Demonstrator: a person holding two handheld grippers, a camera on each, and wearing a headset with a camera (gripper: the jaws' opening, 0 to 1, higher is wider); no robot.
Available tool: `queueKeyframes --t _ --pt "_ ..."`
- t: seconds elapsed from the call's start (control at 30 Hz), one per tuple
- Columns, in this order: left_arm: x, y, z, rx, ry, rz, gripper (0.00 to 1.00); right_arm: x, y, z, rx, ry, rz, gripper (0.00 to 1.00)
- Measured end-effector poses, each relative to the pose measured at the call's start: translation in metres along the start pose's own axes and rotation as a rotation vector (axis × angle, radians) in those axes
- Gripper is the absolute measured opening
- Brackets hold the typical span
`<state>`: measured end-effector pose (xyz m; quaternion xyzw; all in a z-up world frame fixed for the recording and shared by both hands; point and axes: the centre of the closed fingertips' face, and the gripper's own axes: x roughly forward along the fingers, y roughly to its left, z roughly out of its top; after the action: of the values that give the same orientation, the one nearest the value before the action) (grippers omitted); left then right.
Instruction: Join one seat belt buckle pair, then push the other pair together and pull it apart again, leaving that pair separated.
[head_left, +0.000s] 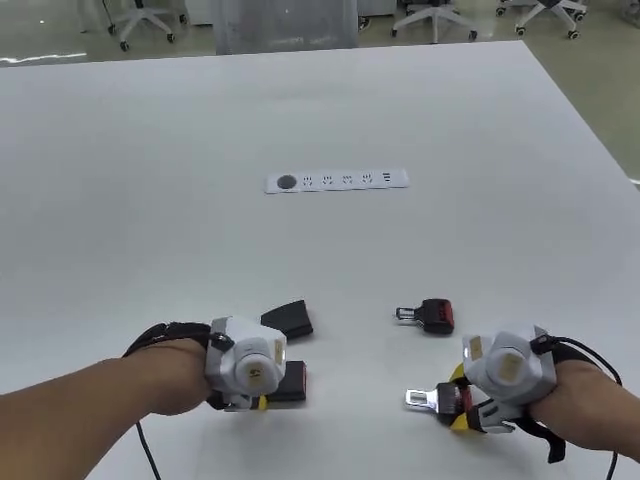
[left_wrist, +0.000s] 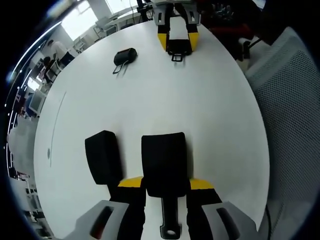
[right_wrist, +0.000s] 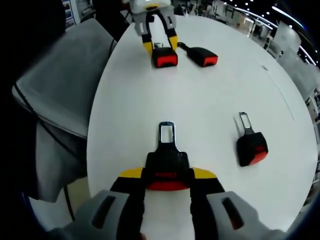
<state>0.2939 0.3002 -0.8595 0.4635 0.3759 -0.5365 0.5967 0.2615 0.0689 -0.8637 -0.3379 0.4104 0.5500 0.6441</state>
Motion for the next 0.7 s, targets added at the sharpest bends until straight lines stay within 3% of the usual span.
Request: queueKeyframes --t 0.5,0.7 --pt "0.0 -0.004 0.001 0.002 -0.003 -0.009 0.32 0.019 -0.001 0.042 -0.04 -0.029 0.02 0.35" --pt "0.0 -0.005 0.002 0.011 0.001 -0.009 0.32 0.031 -0.001 0.068 -0.049 -0.066 0.024 0.35"
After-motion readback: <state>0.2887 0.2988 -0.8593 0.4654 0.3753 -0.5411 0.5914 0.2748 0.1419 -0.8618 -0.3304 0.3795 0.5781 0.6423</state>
